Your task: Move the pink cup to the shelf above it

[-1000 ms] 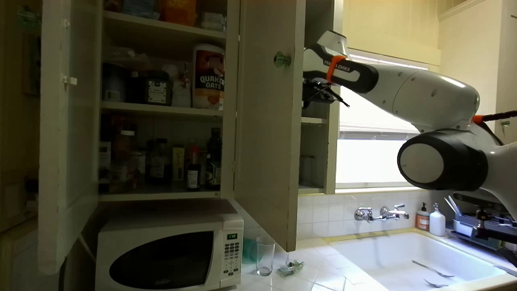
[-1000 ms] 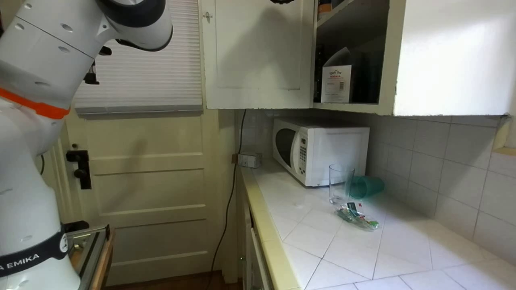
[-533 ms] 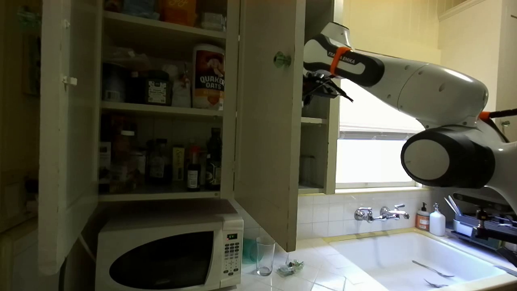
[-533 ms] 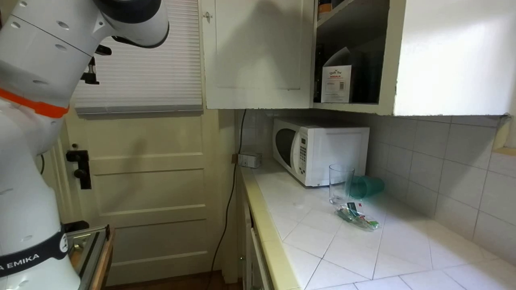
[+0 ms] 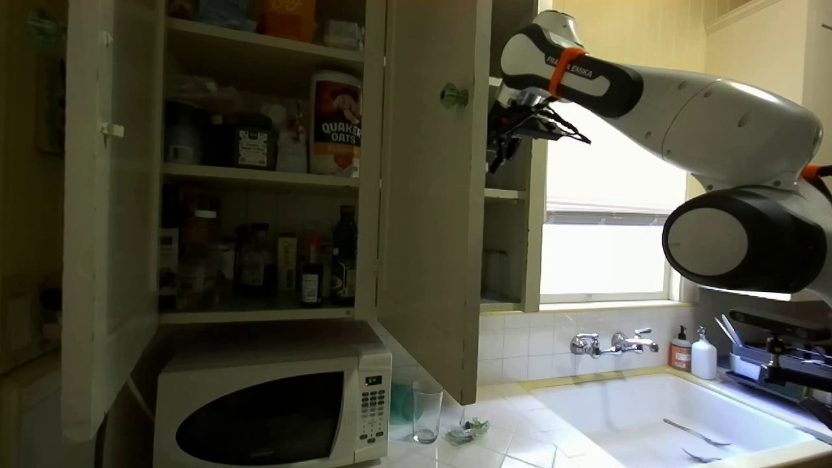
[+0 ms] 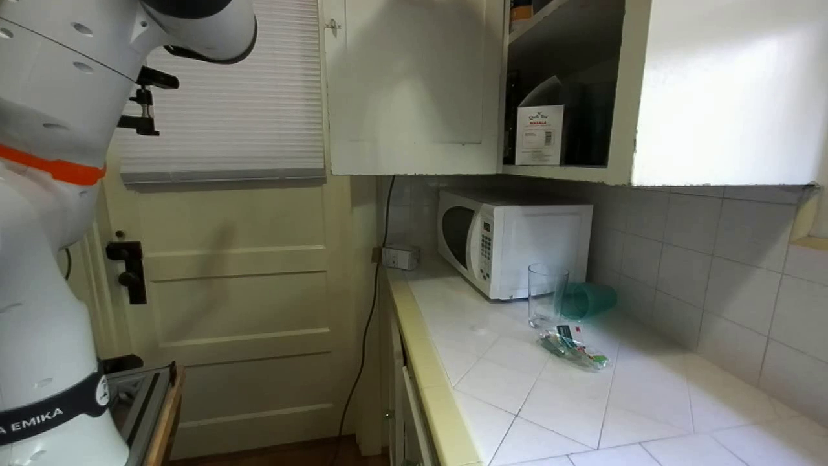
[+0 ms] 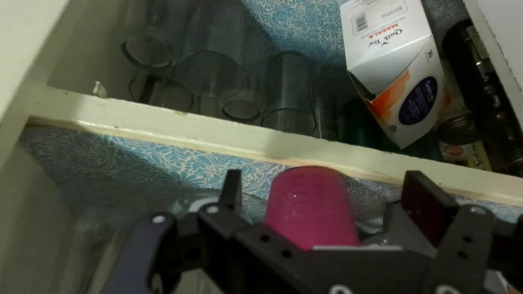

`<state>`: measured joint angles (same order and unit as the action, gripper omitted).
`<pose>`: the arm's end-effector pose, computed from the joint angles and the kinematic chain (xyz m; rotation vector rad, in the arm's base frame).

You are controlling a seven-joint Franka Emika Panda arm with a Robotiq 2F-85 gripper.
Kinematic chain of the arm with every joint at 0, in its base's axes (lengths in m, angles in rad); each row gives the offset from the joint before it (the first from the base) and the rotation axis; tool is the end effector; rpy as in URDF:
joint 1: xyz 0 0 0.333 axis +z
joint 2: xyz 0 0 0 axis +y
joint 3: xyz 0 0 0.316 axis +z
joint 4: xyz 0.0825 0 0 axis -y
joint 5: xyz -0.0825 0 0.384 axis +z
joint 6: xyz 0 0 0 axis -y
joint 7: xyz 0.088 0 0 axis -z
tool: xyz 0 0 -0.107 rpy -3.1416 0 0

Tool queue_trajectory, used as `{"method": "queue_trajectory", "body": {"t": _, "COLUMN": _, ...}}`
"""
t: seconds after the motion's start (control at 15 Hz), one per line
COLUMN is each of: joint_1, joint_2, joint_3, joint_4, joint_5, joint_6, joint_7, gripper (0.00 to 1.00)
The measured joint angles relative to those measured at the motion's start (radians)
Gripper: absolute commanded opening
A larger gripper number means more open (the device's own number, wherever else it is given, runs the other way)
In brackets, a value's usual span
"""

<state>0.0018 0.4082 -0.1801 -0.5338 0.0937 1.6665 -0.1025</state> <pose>0.5963 -0.0509 0.8629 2.8710 -0.0107 1.0893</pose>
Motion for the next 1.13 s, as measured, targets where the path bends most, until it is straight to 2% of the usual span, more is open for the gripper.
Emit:
{"method": "queue_trajectory", "body": {"t": 0.53, "joint_1": 0.005, "joint_2": -0.110, "joint_3": -0.050, "joint_4": 0.000, "joint_5": -0.159, "joint_6": -0.149, "joint_7": 0.000, "gripper": 1.00}}
{"method": "queue_trajectory", "body": {"t": 0.87, "joint_1": 0.041, "joint_2": -0.172, "joint_3": -0.060, "joint_4": 0.000, "joint_5": -0.294, "joint_6": -0.272, "joint_7": 0.000, "gripper": 1.00}}
{"method": "queue_trajectory", "body": {"t": 1.0, "joint_1": 0.065, "joint_2": -0.197, "joint_3": -0.053, "joint_4": -0.004, "joint_5": -0.302, "joint_6": -0.341, "joint_7": -0.003, "gripper": 1.00}}
{"method": "queue_trajectory", "body": {"t": 1.13, "joint_1": 0.075, "joint_2": -0.225, "joint_3": -0.029, "joint_4": -0.022, "joint_5": -0.257, "joint_6": -0.388, "joint_7": -0.014, "gripper": 1.00}}
